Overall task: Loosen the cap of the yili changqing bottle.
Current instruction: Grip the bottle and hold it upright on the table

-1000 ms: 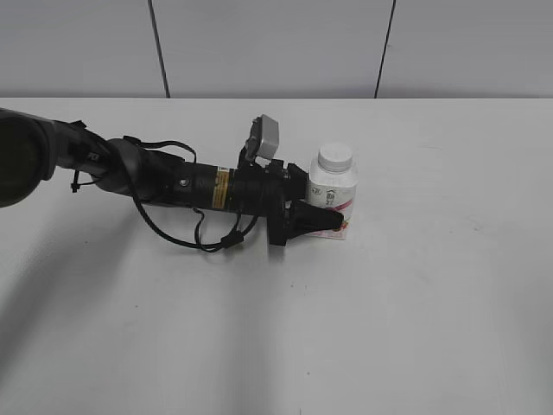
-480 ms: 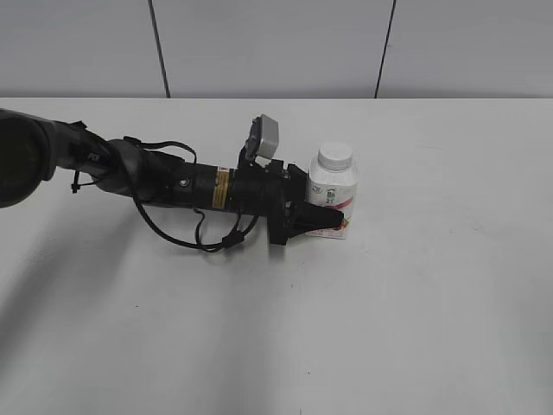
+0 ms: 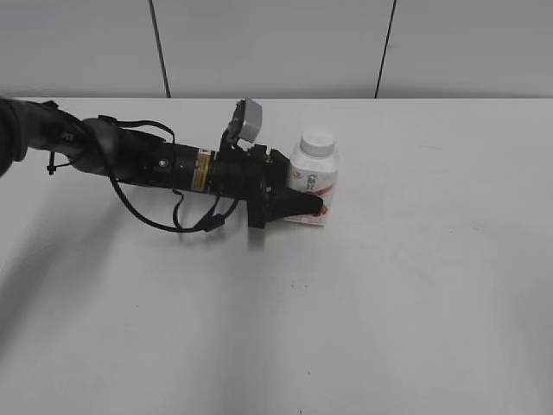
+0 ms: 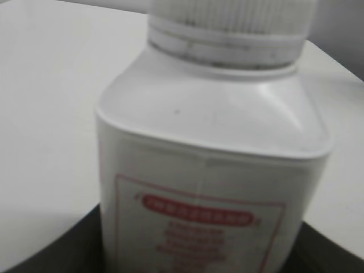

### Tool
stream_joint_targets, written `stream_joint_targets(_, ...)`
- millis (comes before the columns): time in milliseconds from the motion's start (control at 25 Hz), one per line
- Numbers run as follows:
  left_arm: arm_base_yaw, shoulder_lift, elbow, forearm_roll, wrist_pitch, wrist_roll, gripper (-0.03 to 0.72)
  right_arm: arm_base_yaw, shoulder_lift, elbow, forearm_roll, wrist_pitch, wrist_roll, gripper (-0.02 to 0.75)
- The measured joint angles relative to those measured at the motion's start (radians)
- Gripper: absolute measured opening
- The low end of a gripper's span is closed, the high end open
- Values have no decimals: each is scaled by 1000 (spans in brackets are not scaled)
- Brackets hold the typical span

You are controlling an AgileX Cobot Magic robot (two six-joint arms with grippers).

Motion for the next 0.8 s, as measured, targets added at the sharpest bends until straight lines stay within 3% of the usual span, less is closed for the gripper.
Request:
stream_joint_targets(320, 22, -60, 33, 19, -4, -16, 418, 0, 0, 0, 0, 0, 0, 565)
stream_joint_targets(560, 35, -59, 131, 19, 0, 52, 418, 0, 0, 0, 0, 0, 0, 565)
stream_joint_targets(800, 56, -59, 150, -14, 1, 94, 418, 0, 0, 0, 0, 0, 0, 565)
